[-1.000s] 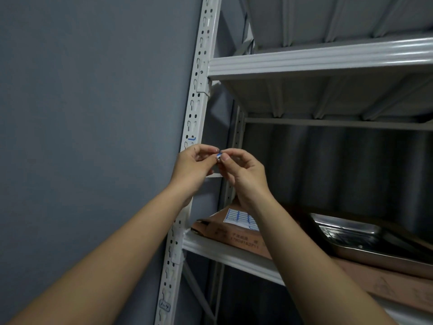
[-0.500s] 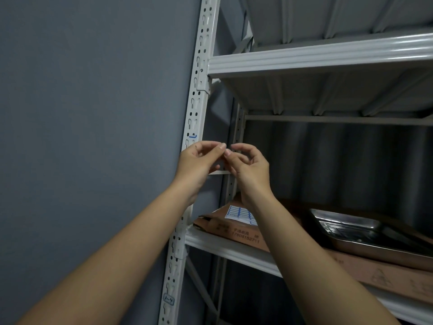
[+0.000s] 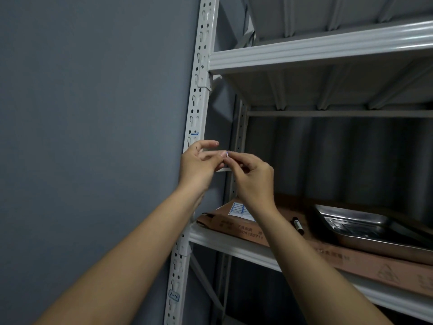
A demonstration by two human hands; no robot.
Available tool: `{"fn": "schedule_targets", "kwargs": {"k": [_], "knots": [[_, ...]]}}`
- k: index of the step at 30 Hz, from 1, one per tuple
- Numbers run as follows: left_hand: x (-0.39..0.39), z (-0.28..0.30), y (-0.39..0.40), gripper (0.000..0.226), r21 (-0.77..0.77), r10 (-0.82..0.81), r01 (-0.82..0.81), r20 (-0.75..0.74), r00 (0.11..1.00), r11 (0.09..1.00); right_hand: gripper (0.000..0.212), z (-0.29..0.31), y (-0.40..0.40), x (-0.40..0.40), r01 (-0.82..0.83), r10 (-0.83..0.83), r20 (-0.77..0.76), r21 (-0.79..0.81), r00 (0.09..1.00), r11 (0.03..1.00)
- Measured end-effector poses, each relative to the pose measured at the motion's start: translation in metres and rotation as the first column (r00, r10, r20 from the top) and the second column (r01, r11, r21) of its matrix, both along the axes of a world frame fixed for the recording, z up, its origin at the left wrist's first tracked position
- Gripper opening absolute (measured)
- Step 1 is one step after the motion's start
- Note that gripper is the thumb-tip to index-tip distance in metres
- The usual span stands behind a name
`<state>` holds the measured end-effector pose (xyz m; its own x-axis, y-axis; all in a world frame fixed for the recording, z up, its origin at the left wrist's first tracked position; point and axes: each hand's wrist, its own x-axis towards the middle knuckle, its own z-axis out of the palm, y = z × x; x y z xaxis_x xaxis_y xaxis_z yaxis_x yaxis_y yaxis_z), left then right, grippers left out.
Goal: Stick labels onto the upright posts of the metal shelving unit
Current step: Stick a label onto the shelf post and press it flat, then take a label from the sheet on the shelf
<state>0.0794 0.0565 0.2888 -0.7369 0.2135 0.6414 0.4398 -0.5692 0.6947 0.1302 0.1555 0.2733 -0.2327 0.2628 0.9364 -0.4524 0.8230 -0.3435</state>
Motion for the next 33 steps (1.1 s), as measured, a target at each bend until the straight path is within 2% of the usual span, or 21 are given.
{"fn": "schedule_targets", "kwargs": {"k": [4, 7, 11, 14, 17, 19, 21, 24, 26, 28, 30, 33], "knots": [[0.001, -0.005, 0.013, 0.011, -0.050, 0.010, -0.007, 0.068, 0.998, 0.999, 0.011, -0.004, 0.013, 0.003, 0.106, -0.107, 0.022, 0.013, 0.994, 0.994], [0.000, -0.008, 0.026, 0.010, -0.154, 0.108, -0.107, 0.000, 0.994, 0.982, 0.010, -0.006, 0.024, 0.007, 0.150, -0.150, 0.023, 0.007, 0.988, 0.989], [0.007, -0.011, 0.039, 0.006, -0.233, 0.096, -0.107, -0.057, 0.994, 0.966, 0.009, -0.008, 0.040, 0.015, 0.198, -0.198, 0.030, 0.005, 0.980, 0.980], [0.018, -0.014, 0.054, 0.009, -0.255, 0.079, -0.096, -0.079, 0.994, 0.962, 0.009, -0.008, 0.062, 0.029, 0.196, -0.194, 0.022, -0.138, 0.981, 0.971], [0.029, -0.018, 0.079, 0.015, -0.283, 0.070, -0.087, -0.071, 0.995, 0.955, 0.010, -0.010, 0.096, 0.045, 0.253, -0.229, 0.119, -0.266, 0.966, 0.930], [0.038, -0.020, 0.098, 0.016, -0.316, 0.015, -0.019, -0.015, 1.000, 0.949, 0.012, -0.013, 0.123, 0.057, 0.331, -0.280, 0.197, -0.308, 0.940, 0.892], [0.046, -0.023, 0.117, 0.017, -0.369, -0.048, 0.056, 0.032, 0.998, 0.928, 0.011, -0.015, 0.149, 0.072, 0.477, -0.398, 0.307, -0.252, 0.865, 0.842], [0.061, -0.025, 0.145, 0.021, -0.444, -0.120, 0.140, 0.071, 0.990, 0.885, 0.016, -0.015, 0.181, 0.099, 0.679, -0.582, 0.463, -0.061, 0.668, 0.732], [0.071, -0.027, 0.162, 0.023, -0.464, -0.160, 0.194, 0.113, 0.981, 0.864, 0.019, -0.016, 0.195, 0.113, 0.748, -0.652, 0.541, 0.061, 0.531, 0.660], [0.079, -0.029, 0.176, 0.022, -0.470, -0.195, 0.244, 0.150, 0.969, 0.848, 0.020, -0.017, 0.208, 0.121, 0.770, -0.649, 0.627, 0.118, 0.432, 0.627], [0.087, -0.031, 0.187, 0.023, -0.483, -0.220, 0.272, 0.162, 0.962, 0.833, 0.026, -0.017, 0.218, 0.127, 0.747, -0.585, 0.712, 0.127, 0.389, 0.652], [0.091, -0.033, 0.197, 0.024, -0.486, -0.240, 0.304, 0.190, 0.952, 0.820, 0.023, -0.018, 0.228, 0.134, 0.664, -0.513, 0.758, 0.144, 0.403, 0.734]]}}
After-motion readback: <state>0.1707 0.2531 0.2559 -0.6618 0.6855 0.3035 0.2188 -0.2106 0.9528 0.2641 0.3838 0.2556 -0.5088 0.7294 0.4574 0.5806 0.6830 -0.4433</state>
